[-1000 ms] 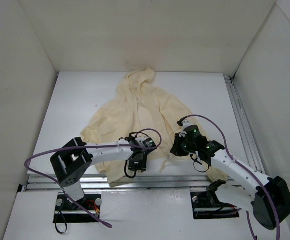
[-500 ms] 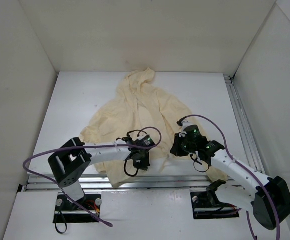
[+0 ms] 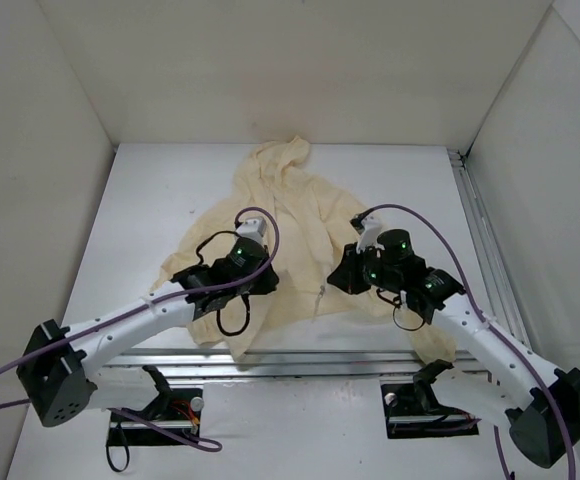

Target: Zip up the jacket

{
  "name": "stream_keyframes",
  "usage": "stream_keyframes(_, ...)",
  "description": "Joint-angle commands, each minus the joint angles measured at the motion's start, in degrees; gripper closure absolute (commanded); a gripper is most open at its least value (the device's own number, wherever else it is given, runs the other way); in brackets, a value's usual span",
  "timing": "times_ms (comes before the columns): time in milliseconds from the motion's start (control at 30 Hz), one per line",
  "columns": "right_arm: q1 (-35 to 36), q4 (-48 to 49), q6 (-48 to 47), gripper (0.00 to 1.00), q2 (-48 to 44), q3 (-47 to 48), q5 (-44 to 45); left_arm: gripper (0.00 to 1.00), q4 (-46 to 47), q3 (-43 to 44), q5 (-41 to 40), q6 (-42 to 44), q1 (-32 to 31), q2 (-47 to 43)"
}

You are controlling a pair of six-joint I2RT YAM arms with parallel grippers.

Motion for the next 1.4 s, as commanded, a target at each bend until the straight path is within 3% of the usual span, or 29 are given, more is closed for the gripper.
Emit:
stream_keyframes(0,-0.4,5.3,-1.2,1.0,2.5,2.9,-4.8,1.0,6.6,-0.8,-2.4,4.6,1.8,-4.1)
stream_keyframes(200,-0.3,15.3,1.6,1.0,4.9,3.7,-6.6,1.0,12.6,-2.6,-2.5,8.5,3.7,-9.5)
stream_keyframes(367,-0.2,24.7,6.8,1.0,7.4,3.0,-15.9,1.0,17.5,-5.2,-0.5,11.7,4.8,-13.2)
stream_keyframes(667,0.4,34.6,14.8,1.0,6.5,-0.4,-16.9,1.0,26.5,-9.4,2.5,12.1,4.8,-16.3)
stream_keyframes(1367,2.0,41.8,19.8,1.0,10.8,-2.1,-16.5,1.0,30.8,-12.3,1.9,10.5,2.6,-17.6)
